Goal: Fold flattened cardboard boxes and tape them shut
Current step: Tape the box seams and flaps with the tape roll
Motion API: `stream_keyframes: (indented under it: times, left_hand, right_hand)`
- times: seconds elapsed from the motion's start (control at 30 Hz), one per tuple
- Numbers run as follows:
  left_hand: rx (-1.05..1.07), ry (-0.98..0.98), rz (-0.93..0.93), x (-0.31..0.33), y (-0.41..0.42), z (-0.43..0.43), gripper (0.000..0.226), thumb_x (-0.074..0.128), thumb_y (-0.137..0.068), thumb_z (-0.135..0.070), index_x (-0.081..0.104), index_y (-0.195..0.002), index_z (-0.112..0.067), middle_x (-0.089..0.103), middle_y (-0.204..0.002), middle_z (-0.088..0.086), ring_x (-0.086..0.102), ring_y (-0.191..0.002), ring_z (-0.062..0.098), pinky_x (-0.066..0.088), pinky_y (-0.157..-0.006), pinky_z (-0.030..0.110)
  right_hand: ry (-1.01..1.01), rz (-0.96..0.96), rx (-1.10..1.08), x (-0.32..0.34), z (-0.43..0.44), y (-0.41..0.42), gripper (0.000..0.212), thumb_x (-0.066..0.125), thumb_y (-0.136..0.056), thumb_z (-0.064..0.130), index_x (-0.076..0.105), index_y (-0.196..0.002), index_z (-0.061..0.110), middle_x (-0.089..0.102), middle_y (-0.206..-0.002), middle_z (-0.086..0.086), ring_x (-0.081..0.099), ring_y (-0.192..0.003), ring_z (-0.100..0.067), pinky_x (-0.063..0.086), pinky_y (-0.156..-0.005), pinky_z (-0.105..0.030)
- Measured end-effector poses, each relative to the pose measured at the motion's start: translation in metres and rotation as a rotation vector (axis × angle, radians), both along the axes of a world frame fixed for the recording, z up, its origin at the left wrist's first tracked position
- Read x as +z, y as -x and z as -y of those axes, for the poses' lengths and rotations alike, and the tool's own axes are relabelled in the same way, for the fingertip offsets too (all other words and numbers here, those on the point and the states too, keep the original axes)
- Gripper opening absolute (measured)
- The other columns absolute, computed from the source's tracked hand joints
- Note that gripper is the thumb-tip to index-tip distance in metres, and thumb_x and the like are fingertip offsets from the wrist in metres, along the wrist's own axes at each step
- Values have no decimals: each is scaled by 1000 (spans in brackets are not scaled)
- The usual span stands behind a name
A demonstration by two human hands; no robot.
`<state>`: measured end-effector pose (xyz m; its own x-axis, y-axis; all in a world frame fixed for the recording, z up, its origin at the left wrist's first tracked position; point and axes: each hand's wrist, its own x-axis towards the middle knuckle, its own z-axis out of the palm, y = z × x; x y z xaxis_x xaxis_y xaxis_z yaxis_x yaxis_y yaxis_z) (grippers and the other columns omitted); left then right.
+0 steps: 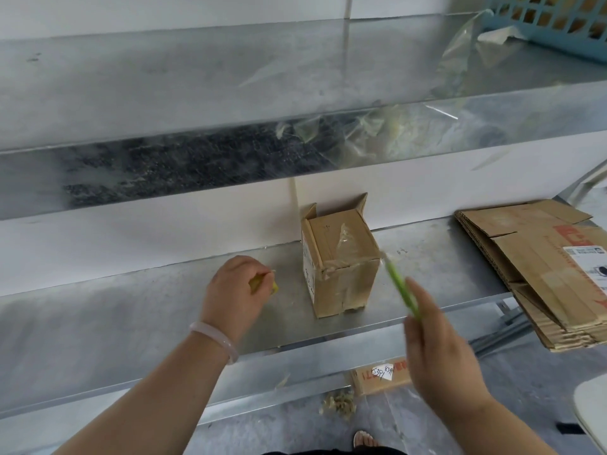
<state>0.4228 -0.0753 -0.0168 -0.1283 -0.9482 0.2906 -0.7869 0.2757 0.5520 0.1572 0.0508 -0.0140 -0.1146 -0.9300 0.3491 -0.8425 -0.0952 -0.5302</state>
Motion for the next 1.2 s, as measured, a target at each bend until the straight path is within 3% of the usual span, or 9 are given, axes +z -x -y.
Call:
stream_keyframes:
  times: [0.17, 0.27, 0.4, 0.57, 0.77, 0.87, 1.0, 1.1, 1.2]
  left_hand:
    - [22, 85, 193, -22, -7, 3, 22, 51, -87, -33, 69, -79, -22, 59, -89, -6, 60, -77, 19, 49, -68, 34]
    - [50, 129, 300, -35, -9, 3, 24, 48, -84, -34, 69, -78, -23, 61, -91, -6, 61, -76, 22, 45, -66, 33]
    - [33, 167, 358, -55, -10, -10, 26, 48, -86, -38, 69, -76, -26, 62, -95, -7, 58, -78, 21, 39, -71, 33]
    - [1, 102, 373, -79, -11, -26, 27, 48, -84, -39, 71, -76, -29, 63, -98, -8, 61, -84, 21, 37, -77, 34]
    - [62, -40, 416, -81, -9, -39, 30, 45, -82, -39, 74, -80, -32, 64, -105, -10, 64, -85, 16, 34, -76, 32]
    - [89, -58, 399, -78, -5, -44, 36, 45, -82, -41, 72, -101, -28, 67, -110, -8, 65, -91, 20, 40, -83, 35]
    - [112, 16, 137, -53, 16, -51, 52, 40, -91, -38, 55, -134, -11, 59, -129, 7, 56, -116, 29, 45, -98, 44]
    - [65, -26, -210, -14, 58, -59, 62, 30, -98, -43, 27, -151, -10, 41, -148, 9, 37, -134, 19, 29, -111, 26]
    - [-64, -153, -486, -2, 99, -67, 64, 28, -98, -50, 5, -151, -23, 19, -157, -12, 17, -143, -2, 16, -113, 12]
  right_hand:
    - [-385, 45, -285, -13, 48, 49, 38, 34, -104, 23, 37, -141, 24, 52, -120, -8, 49, -75, -17, 43, -65, -36]
    - [-529, -51, -265, -24, 81, 60, 45, 38, -103, 17, 36, -148, 21, 42, -108, -3, 45, -77, -12, 40, -72, -32]
    - [-673, -241, -191, -42, 100, 62, 54, 40, -101, 18, 25, -152, 28, 45, -117, -6, 43, -92, -15, 42, -82, -29]
    - [-652, -366, -126, -55, 101, 61, 55, 33, -103, 33, 15, -155, 32, 37, -142, -4, 37, -128, -24, 32, -109, -41]
    - [-235, 171, -73, -43, 74, 49, 54, 40, -102, 20, 25, -154, 22, 32, -151, -2, 24, -139, -15, 17, -118, -32]
    - [-98, 246, -10, -30, 59, 39, 55, 36, -102, 29, 19, -154, 26, 24, -152, 14, 13, -142, 5, 9, -116, -18]
    - [-50, 252, 168, -13, 50, 21, 62, 29, -99, 39, 4, -156, 32, 6, -159, 25, 3, -148, 1, 3, -117, -11]
    - [-131, 313, 281, -8, 55, 9, 61, 26, -99, 43, -2, -153, 36, 2, -162, 20, 1, -148, 2, 4, -116, -9]
    - [-257, 633, 310, -8, 61, -1, 58, 34, -101, 43, 3, -150, 38, 10, -159, 25, 7, -145, 9, 10, -117, -12]
